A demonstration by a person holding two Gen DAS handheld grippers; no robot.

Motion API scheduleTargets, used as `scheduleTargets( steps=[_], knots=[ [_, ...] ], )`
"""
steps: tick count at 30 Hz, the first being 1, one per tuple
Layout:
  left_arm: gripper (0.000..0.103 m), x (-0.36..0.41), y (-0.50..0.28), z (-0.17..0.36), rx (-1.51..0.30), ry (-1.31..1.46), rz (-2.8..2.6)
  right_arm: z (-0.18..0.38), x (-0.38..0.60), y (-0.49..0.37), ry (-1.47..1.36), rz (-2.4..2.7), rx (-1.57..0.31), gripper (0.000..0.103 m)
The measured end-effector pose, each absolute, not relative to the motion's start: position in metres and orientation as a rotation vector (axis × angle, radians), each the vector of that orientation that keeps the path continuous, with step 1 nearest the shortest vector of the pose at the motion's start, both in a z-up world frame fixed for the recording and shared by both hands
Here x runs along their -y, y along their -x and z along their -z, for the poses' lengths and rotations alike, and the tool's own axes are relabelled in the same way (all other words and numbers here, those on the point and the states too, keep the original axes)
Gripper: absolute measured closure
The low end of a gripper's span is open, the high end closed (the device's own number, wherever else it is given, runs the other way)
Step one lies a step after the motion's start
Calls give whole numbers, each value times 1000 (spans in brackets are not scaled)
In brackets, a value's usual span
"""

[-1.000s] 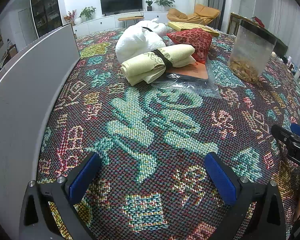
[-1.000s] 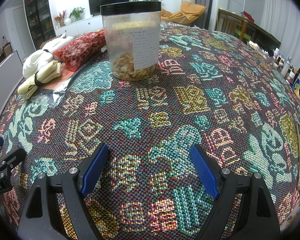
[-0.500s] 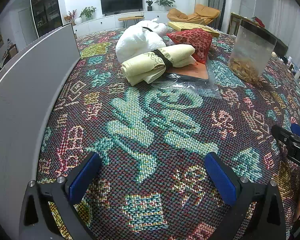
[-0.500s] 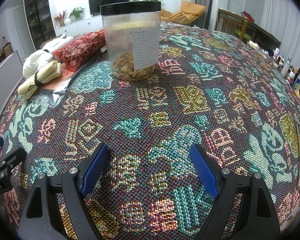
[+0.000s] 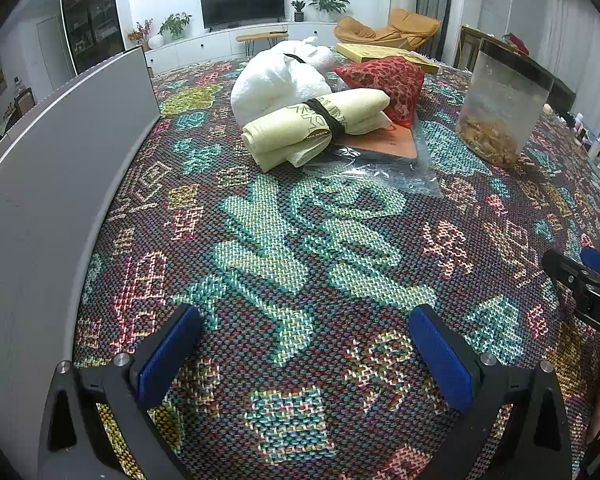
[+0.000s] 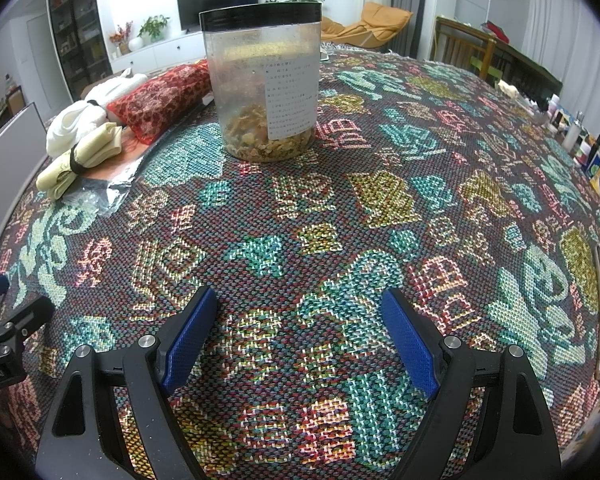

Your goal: Organize soft objects

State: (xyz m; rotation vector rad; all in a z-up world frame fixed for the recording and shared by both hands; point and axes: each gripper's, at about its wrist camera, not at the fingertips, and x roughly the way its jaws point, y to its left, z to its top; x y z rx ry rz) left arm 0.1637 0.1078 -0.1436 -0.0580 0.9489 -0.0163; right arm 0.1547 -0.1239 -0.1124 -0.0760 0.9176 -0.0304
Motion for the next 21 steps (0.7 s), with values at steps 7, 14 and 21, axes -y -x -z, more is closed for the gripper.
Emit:
scheduleTargets(
  steps=[7, 14, 21],
  knots=[
    [0, -108, -178, 140, -1082, 29, 71, 113, 123, -156, 73, 27, -918, 16],
    [0, -105, -188, 140, -1129, 14, 80, 113, 122, -156, 72, 27, -918, 16],
    [1, -120, -237, 78, -1048, 71, 94, 113, 123, -156, 72, 27, -918, 15]
  ],
)
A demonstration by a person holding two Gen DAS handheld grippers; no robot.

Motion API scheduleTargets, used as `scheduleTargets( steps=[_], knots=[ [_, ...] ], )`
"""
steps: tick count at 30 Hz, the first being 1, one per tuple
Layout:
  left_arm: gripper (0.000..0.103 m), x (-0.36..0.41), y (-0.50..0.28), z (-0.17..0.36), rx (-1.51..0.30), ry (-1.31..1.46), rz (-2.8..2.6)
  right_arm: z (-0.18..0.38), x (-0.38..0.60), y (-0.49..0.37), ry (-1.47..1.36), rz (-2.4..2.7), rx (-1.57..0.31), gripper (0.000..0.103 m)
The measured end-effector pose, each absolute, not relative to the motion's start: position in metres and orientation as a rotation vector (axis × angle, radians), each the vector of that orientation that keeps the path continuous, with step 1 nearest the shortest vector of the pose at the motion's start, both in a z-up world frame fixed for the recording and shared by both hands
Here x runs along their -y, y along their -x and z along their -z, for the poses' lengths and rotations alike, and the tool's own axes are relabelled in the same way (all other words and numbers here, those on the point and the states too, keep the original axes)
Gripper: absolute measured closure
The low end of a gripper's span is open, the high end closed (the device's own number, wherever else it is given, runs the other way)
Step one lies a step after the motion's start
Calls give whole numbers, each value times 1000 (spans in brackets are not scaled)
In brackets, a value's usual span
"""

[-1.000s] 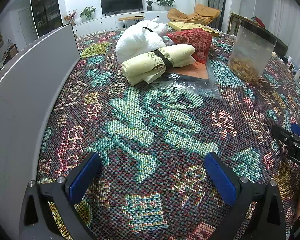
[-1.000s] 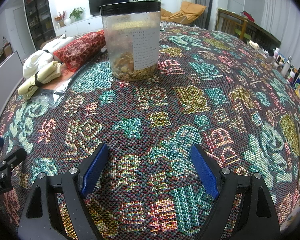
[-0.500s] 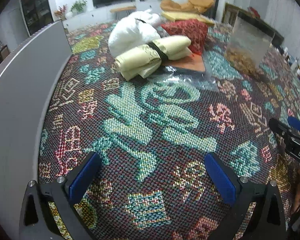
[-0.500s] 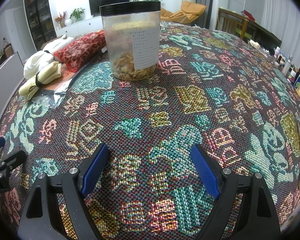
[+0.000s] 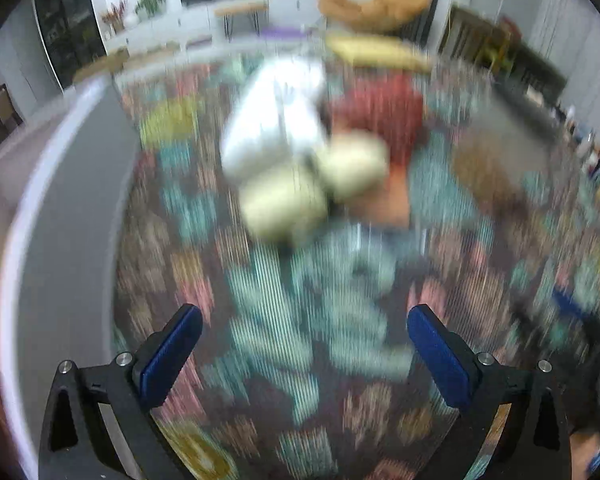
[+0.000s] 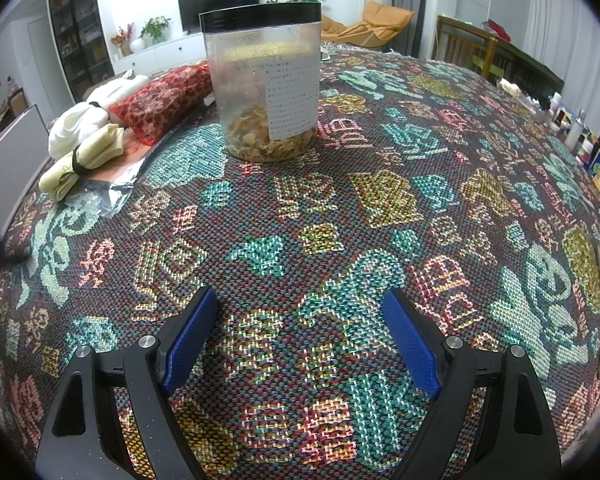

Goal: Organize soft objects
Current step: 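Grasp the white towel bundle with the left gripper and lift it, then grasp the cream rolled towel with the right gripper while the left holds the white towel bundle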

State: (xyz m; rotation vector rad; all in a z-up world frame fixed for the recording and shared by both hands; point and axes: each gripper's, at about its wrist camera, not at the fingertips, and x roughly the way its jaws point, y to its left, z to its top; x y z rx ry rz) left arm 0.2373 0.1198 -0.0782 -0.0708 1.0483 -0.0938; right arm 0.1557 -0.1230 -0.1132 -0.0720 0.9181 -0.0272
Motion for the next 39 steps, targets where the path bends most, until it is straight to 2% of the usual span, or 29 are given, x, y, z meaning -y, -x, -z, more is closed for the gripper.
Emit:
scheduleTargets(
  steps=[3, 7, 11, 14, 15, 17, 21, 29, 33, 36, 39],
  knots=[
    [0, -131, -284, 48, -998, 69, 71, 113, 123, -156, 72, 27, -918, 16],
    [0, -153, -344, 44, -984, 102, -12, 113, 122, -156, 70, 26, -918, 16],
    [0, -162, -389, 69, -1045, 180, 33, 113, 122, -156, 69, 24, -918, 15],
    [3, -153, -402, 101, -1134, 124, 24, 113, 122, -156, 67, 24, -917, 15],
    [9, -153, -403, 110, -1147, 116, 0, 113, 122, -156, 67, 23, -917, 15],
    [57, -164, -396, 116, -1132, 241, 60, 113, 122, -156, 67, 24, -917, 15],
    [58, -167, -362, 103, -1086, 308, 117, 113, 123, -156, 68, 24, -917, 15],
    [58, -136, -237, 71, -1083, 445, 316, 113, 122, -156, 66, 23, -917, 15],
    [57, -140, -186, 65, -1044, 441, 224, 113, 122, -156, 67, 24, -917, 15],
    [53, -147, -156, 70, -1007, 333, 101, 113, 122, -156, 68, 24, -917, 15],
    [45, -158, -126, 82, -985, 283, 30, 113, 123, -156, 67, 24, -917, 15]
  ],
)
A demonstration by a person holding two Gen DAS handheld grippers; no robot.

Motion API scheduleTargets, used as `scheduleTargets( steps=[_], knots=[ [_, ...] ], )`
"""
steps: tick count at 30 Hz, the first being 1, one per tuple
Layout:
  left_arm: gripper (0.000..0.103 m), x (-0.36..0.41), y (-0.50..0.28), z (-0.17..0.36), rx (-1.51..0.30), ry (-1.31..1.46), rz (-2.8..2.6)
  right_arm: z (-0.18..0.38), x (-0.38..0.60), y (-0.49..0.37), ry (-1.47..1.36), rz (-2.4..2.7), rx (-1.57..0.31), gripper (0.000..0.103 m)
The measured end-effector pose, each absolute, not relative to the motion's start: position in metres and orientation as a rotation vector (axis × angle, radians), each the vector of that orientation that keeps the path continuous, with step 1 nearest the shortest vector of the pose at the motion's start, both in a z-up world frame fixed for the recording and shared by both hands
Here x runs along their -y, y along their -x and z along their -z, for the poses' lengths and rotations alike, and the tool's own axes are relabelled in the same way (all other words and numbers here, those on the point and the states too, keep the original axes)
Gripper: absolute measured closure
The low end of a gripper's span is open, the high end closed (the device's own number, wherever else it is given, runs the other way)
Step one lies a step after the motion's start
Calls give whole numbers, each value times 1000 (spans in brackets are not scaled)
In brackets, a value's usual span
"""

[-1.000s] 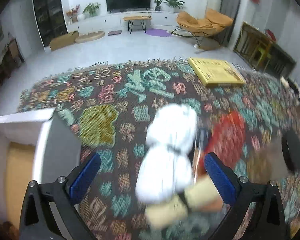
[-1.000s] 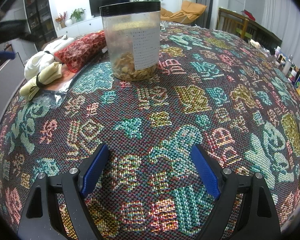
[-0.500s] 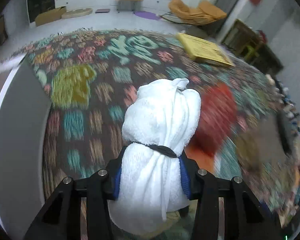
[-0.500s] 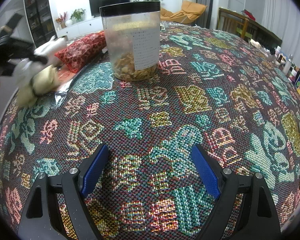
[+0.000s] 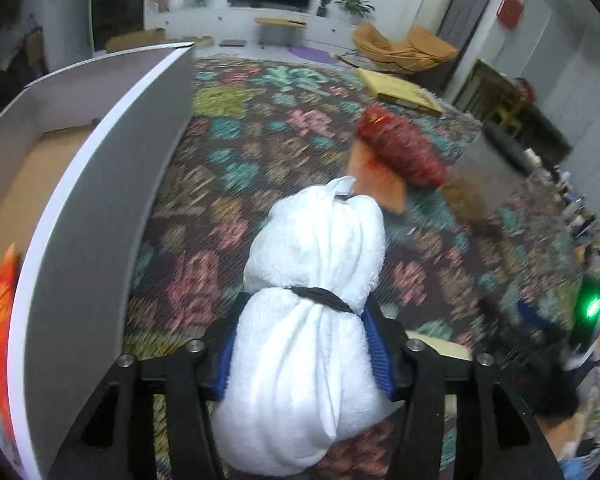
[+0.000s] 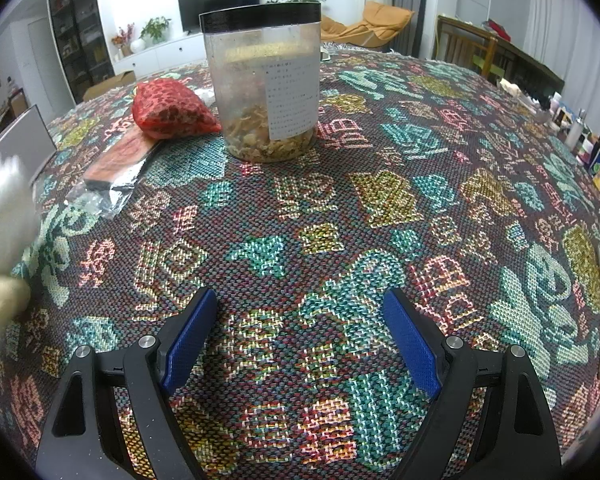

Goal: Organize soft objects
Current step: 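Grasp the cream rolled towel with the right gripper while the left holds the white towel bundle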

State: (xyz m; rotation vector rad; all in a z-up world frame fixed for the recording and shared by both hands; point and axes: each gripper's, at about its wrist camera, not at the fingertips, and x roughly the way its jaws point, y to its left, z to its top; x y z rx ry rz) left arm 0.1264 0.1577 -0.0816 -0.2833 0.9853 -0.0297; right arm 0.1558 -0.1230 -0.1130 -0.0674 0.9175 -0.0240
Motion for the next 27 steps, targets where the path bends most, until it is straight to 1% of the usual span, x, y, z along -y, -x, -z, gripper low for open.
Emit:
scheduleTargets(
  steps=[1, 2, 3, 4, 10, 13, 15, 16, 17, 18, 19, 20, 21, 22, 23, 24, 27],
  knots=[
    [34, -159, -122, 88, -983, 276, 25, 113, 123, -156, 68, 24, -918, 15],
    [19, -161, -117, 93, -976, 268, 12, 113, 122, -155, 68, 24, -918, 15],
    [14, -163, -115, 97, -969, 264, 1, 113, 122, -155, 68, 25, -918, 15],
    [11, -165, -113, 99, -964, 269, 2, 113, 122, -155, 68, 24, -918, 15],
    [11, -177, -114, 107, -949, 314, 32, 113, 121, -156, 70, 11, -920, 15],
    [13, -175, -116, 107, -948, 335, 72, 104, 111, -149, 35, -170, -947, 16],
    [18, -174, -113, 106, -941, 322, 80, 83, 88, -133, -41, -422, -921, 16],
    [21, -176, -112, 107, -944, 335, 87, 75, 74, -126, -24, -516, -898, 16],
    [25, -177, -112, 109, -948, 357, 96, 68, 56, -119, 27, -583, -873, 19],
    [28, -178, -112, 109, -952, 375, 103, 65, 32, -115, 109, -641, -871, 19],
    [34, -180, -112, 110, -956, 393, 112, 67, 16, -116, 152, -675, -897, 19],
    [36, -181, -111, 108, -955, 397, 113, 73, 0, -119, 193, -710, -935, 20],
    [41, -182, -110, 107, -952, 397, 112, 82, -15, -121, 247, -729, -972, 27],
    [46, -182, -110, 105, -951, 394, 112, 91, -25, -123, 292, -727, -1000, 43],
    [47, -183, -110, 104, -953, 393, 112, 101, -33, -126, 318, -732, -1043, 55],
    [49, -184, -109, 104, -956, 394, 113, 108, -36, -126, 325, -724, -1066, 55],
    [51, -183, -108, 103, -956, 399, 124, 101, -20, -119, 273, -698, -1034, 59]
  ],
)
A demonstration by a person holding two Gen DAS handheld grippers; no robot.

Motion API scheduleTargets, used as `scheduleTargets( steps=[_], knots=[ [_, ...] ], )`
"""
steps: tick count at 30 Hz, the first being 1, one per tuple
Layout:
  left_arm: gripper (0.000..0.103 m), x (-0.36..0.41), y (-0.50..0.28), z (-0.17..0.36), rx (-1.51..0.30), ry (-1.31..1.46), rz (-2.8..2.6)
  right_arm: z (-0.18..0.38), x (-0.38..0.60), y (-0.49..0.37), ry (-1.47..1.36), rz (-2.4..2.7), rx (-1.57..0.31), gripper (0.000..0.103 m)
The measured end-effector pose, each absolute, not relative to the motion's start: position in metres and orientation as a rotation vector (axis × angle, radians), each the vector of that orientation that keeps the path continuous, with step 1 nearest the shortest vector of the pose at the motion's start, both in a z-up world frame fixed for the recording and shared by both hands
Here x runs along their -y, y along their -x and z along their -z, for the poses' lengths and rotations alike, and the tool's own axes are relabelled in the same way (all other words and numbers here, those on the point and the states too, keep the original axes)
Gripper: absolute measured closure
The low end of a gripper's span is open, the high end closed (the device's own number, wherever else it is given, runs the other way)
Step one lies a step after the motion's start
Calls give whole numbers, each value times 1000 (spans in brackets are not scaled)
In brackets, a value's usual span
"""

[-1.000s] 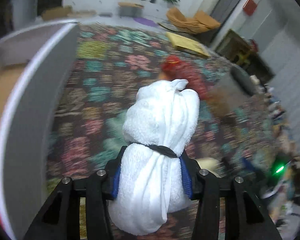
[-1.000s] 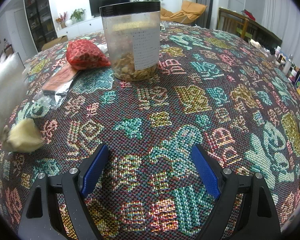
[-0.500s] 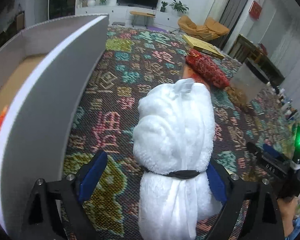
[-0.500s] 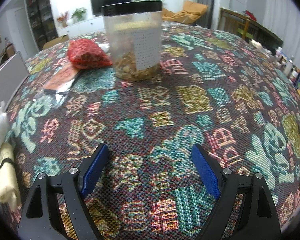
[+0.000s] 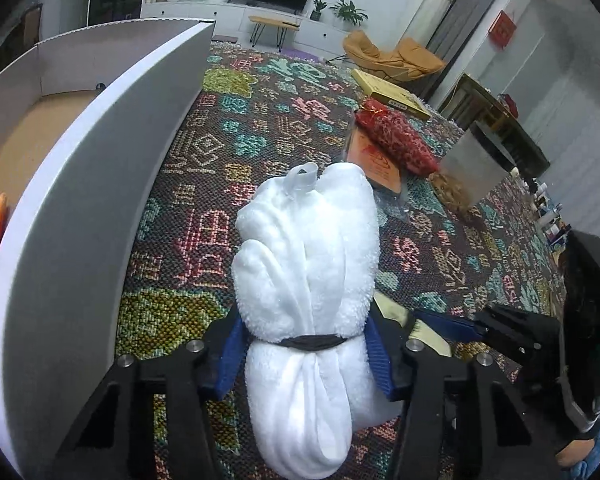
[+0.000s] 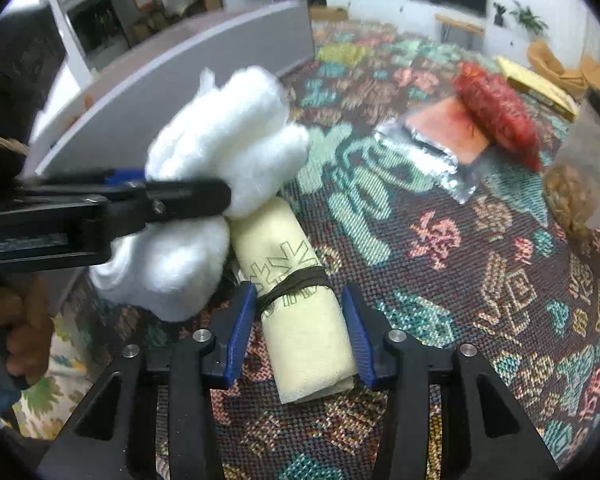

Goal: Organize soft objects
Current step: 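Grasp the cream rolled towel with the right gripper while the left holds the white towel bundle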

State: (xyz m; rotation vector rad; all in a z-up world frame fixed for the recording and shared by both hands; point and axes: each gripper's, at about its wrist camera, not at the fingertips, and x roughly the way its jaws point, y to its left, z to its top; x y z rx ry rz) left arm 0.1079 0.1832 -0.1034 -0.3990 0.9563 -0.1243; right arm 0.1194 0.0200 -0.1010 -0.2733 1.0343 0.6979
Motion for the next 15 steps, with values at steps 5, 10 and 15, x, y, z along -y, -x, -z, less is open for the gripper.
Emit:
scheduleTargets(
  steps=[5, 10, 15],
  knots=[
    [52, -163, -112, 102, -937, 370, 135, 82, 69, -113, 172, -526, -985, 71],
    [52, -127, -129, 109, -934, 328, 160, 60, 183, -150, -59, -238, -871, 71],
    [51, -106, -145, 106, -912, 313, 145, 42, 246, -199, -212, -85, -698, 64]
  ],
)
